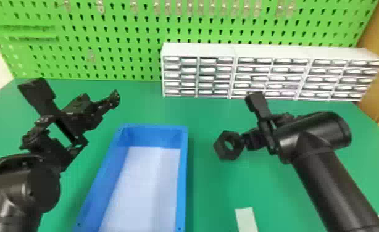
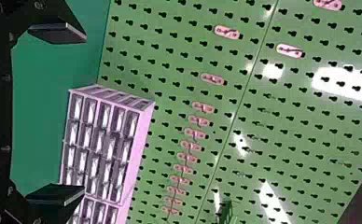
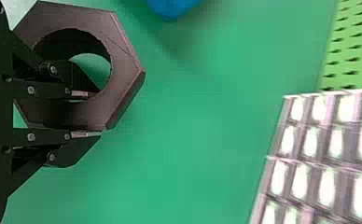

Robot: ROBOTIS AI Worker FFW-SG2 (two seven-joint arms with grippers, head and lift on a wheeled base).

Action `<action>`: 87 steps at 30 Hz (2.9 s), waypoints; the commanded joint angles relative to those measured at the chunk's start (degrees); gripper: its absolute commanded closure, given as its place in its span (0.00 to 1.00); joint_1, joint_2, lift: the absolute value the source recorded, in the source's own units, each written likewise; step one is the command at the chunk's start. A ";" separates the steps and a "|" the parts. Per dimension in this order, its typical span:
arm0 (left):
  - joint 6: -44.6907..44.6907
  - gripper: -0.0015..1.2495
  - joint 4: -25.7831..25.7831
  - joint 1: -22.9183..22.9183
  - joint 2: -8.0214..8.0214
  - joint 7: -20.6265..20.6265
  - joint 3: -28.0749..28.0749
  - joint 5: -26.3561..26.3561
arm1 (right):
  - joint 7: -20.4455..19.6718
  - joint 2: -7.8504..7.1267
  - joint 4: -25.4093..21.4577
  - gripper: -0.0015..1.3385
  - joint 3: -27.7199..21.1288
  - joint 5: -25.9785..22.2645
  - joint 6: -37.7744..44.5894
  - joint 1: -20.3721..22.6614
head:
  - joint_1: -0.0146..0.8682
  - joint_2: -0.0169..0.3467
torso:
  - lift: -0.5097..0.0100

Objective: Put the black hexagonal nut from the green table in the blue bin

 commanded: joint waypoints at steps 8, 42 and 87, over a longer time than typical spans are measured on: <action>0.00 0.12 -0.09 0.24 0.00 -0.04 0.21 0.09 | -3.05 -0.76 -13.38 0.76 -1.45 2.91 -1.22 2.59 | 0.77 0.14 | 0.79; 0.00 0.12 -0.09 1.12 -0.09 -0.22 1.44 -0.88 | -16.15 -2.60 -15.58 0.76 3.65 -47.62 -44.73 13.49 | 0.77 0.14 | 0.79; 0.00 0.12 0.00 1.82 -0.09 -0.22 2.05 -1.32 | -16.15 -6.38 -16.02 0.57 24.13 -62.48 -35.76 10.50 | 0.77 0.14 | 0.79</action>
